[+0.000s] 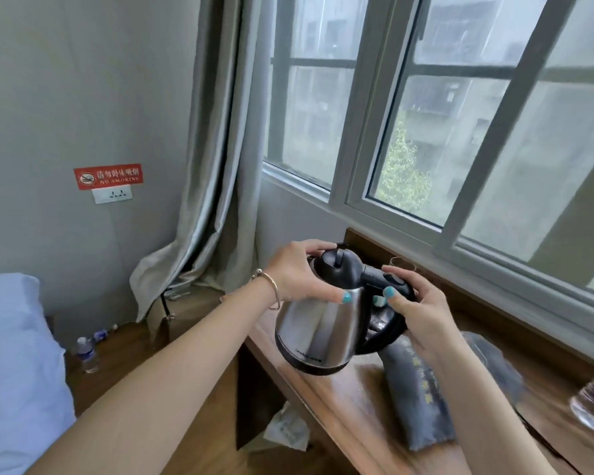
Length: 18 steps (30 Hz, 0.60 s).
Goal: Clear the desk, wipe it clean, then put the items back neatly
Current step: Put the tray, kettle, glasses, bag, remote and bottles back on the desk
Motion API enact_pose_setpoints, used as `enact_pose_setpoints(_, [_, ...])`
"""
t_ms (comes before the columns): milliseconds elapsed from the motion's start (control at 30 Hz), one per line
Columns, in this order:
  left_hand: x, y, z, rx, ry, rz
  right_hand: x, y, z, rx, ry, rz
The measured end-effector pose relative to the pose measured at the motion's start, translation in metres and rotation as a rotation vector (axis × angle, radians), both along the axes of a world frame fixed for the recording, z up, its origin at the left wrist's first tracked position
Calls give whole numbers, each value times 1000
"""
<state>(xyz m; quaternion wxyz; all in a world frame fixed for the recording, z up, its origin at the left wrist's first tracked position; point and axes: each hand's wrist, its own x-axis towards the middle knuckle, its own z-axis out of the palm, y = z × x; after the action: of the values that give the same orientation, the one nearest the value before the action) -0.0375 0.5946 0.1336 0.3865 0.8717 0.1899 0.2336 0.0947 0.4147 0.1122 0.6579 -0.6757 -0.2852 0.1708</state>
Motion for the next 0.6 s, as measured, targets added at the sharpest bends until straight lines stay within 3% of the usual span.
enact_pose_setpoints(233, [11,68,-37,-73,-14,-39,-5,57,-21,-74,-13,-31])
enact_pose_setpoints(600, [44,93,-73,-177,-1,-83,13,78,-42,-159,21,-109])
